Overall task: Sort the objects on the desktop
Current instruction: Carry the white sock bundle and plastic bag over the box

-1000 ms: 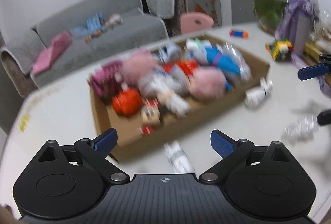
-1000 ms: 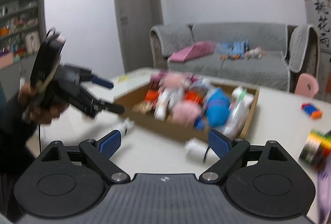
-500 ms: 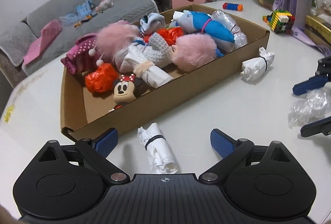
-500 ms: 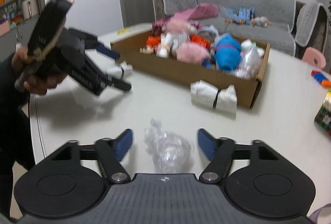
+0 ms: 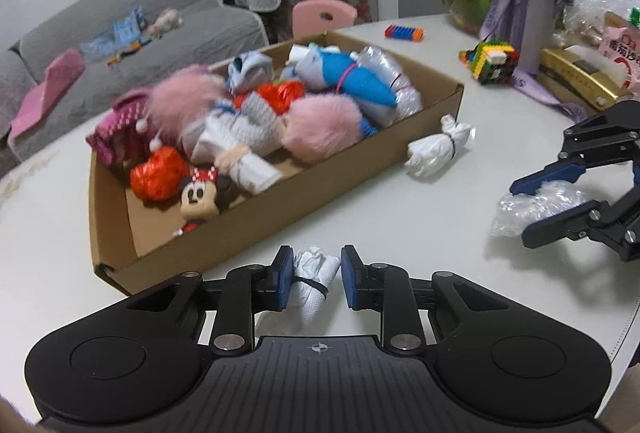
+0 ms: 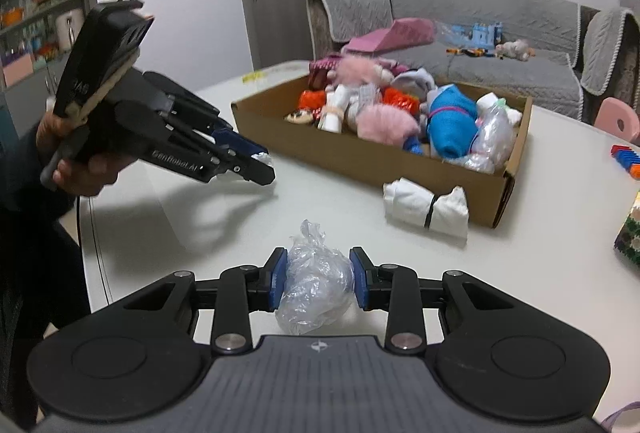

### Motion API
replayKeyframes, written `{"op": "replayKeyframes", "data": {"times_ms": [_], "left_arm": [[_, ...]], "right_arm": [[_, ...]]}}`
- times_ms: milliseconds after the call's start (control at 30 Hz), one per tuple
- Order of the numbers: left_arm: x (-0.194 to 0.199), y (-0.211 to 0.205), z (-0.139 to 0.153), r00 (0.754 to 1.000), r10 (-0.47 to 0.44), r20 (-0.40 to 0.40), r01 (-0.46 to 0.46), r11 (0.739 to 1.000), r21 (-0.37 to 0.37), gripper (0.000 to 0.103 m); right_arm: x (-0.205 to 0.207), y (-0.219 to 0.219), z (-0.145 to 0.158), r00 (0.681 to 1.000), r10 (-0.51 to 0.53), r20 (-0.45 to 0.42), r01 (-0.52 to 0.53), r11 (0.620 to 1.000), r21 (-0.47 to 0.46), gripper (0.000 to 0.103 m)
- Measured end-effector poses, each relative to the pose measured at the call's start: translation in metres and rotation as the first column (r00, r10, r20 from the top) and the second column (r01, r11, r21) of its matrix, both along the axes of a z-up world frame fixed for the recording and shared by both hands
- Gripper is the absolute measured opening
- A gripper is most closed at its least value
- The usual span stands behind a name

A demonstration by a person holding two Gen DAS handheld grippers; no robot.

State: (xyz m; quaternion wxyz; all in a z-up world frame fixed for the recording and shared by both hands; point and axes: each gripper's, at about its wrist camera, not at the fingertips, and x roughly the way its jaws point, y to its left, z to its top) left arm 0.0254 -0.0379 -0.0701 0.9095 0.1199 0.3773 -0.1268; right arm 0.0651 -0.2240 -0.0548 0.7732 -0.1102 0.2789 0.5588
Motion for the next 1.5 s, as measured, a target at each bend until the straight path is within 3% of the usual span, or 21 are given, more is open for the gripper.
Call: {"op": "replayKeyframes", "data": {"times_ms": [167, 333, 567, 667, 867, 1033, 1233, 1500], "left_arm": [[-0.007, 0.004, 0.012, 0.999, -0.028, 0.020, 0.028, 1.000, -0.012, 0.032], [-0.020, 0.011, 0.036, 0.994, -0.044, 0.103, 0.045, 0.999, -0.004, 0.032], [-0.020, 0.043, 0.070, 0.978, 0.067, 0.199, -0.054, 0.996, -0.074, 0.032], [-0.013, 0.058, 0.082, 0.969, 0.123, 0.213, -0.096, 0.987, -0.130, 0.032], [0.010, 0.066, 0.102, 0.954, 0.180, 0.240, -0.145, 0.977, -0.160, 0.032], [0.045, 0.070, 0.108, 0.950, 0.223, 0.217, -0.191, 0.969, -0.158, 0.032], [0.079, 0.070, 0.089, 0.951, 0.260, 0.170, -0.242, 0.963, -0.119, 0.032], [0.110, 0.075, 0.063, 0.957, 0.276, 0.086, -0.265, 0.957, -0.119, 0.032]], "right_arm": [[0.006, -0.006, 0.006, 1.000, -0.016, -0.014, 0.017, 0.999, 0.035, 0.031], [0.012, -0.014, 0.018, 0.999, -0.044, 0.005, 0.043, 0.996, 0.074, 0.031], [0.026, -0.033, 0.048, 0.989, -0.141, 0.033, 0.131, 0.969, 0.209, 0.031], [0.034, -0.039, 0.062, 0.981, -0.190, 0.039, 0.172, 0.944, 0.280, 0.031], [0.055, -0.030, 0.086, 0.969, -0.239, 0.058, 0.202, 0.909, 0.364, 0.031], [0.080, -0.014, 0.100, 0.968, -0.243, 0.068, 0.196, 0.894, 0.404, 0.031], [0.102, 0.000, 0.100, 0.968, -0.240, 0.072, 0.190, 0.890, 0.414, 0.031], [0.113, 0.039, 0.094, 0.973, -0.218, 0.080, 0.178, 0.921, 0.348, 0.031]]}}
